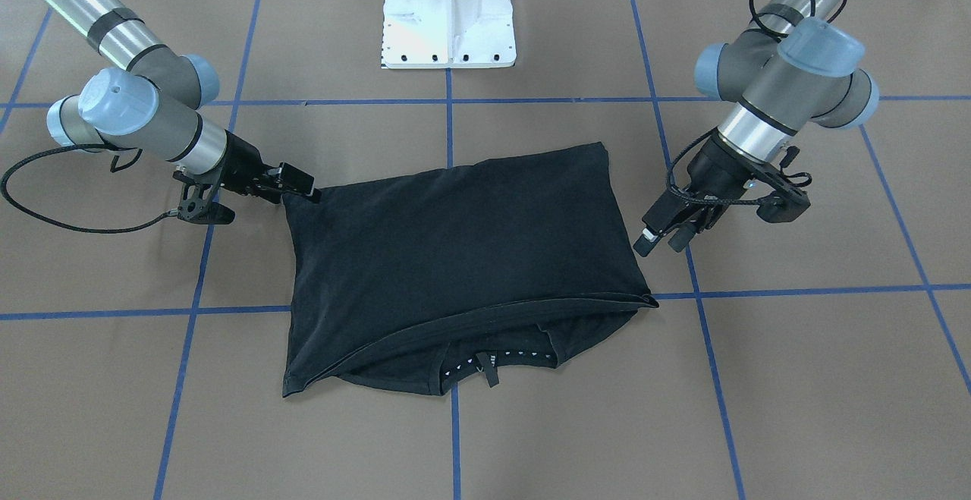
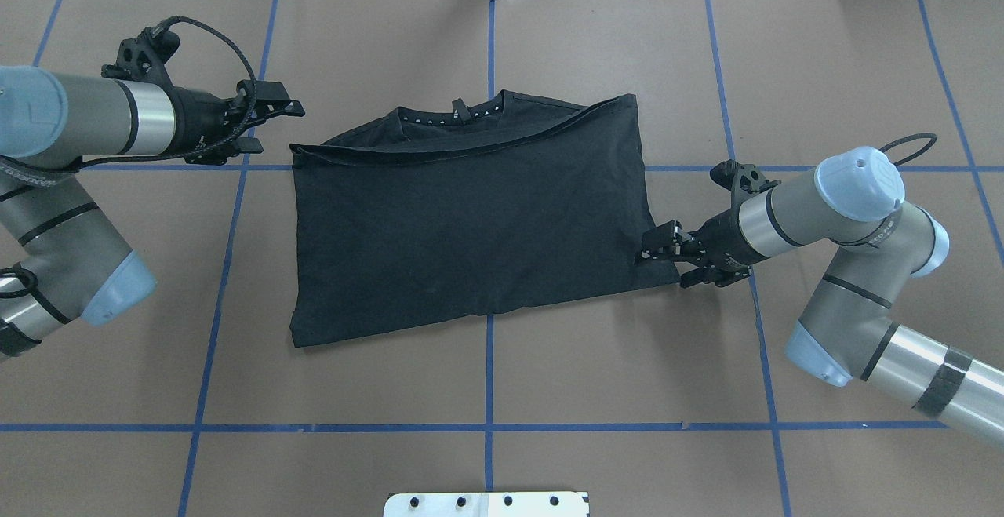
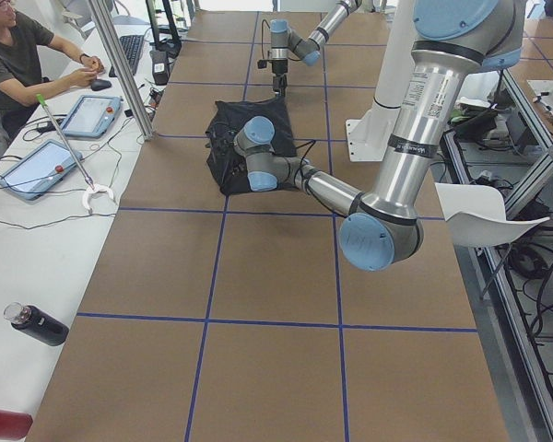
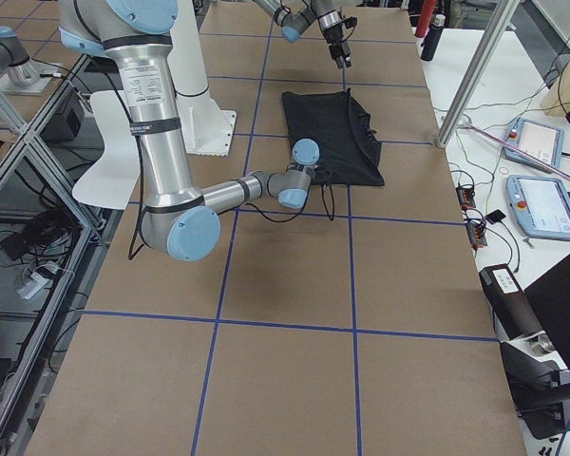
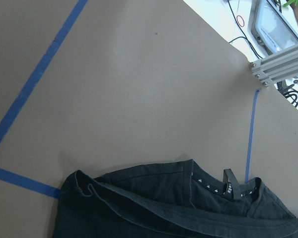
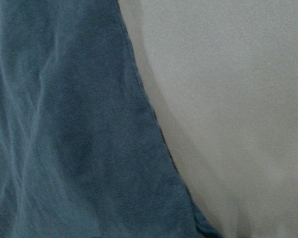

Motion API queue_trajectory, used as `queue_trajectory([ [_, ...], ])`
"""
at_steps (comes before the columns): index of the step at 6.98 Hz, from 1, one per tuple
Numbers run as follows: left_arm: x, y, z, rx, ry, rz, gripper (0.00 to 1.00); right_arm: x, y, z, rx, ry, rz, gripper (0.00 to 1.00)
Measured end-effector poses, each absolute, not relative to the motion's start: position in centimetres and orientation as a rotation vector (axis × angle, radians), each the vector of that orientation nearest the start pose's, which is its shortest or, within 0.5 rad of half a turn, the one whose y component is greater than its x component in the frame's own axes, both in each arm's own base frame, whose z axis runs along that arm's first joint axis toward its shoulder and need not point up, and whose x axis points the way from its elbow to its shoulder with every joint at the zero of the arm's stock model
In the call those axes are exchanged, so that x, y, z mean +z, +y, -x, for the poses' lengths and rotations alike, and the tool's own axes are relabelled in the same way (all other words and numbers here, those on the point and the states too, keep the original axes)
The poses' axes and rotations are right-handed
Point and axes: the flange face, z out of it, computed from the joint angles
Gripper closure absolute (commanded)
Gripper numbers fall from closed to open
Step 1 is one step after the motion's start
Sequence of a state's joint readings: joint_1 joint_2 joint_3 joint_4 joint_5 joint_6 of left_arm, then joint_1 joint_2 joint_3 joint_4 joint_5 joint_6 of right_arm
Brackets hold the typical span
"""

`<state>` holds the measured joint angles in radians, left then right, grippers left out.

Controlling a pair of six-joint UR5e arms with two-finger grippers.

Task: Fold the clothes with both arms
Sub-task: 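Grasp the shirt edge with the right gripper and drag it toward the robot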

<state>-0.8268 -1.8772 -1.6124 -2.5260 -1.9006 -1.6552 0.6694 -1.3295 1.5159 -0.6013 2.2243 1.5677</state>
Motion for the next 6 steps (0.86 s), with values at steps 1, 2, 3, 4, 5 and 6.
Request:
queue_trajectory([
  [1, 36.3, -52.0, -34.1, -0.559, 1.322, -0.208, 0.0, 44.4, -42.8, 42.6, 0.199, -1.234, 0.18, 0.78],
  [2, 36.4, -52.0, -34.1, -0.56, 1.321, -0.208, 0.0, 44.3, -42.7, 42.7, 0.192, -1.233, 0.192, 1.0],
  [3, 36.4, -52.0, -34.1, -0.56, 1.32, -0.207, 0.0, 44.0, -42.7, 42.6, 0.179, -1.237, 0.213, 1.0],
  [4, 36.5, -52.0, -34.1, -0.561, 1.319, -0.207, 0.0, 43.7, -42.9, 42.2, 0.17, -1.243, 0.229, 1.0],
  [5, 36.6, -52.0, -34.2, -0.562, 1.317, -0.207, 0.0, 43.5, -43.3, 41.5, 0.163, -1.25, 0.246, 1.0],
  [6, 36.7, -52.0, -34.2, -0.563, 1.316, -0.207, 0.0, 43.3, -43.6, 40.8, 0.158, -1.257, 0.257, 1.0],
])
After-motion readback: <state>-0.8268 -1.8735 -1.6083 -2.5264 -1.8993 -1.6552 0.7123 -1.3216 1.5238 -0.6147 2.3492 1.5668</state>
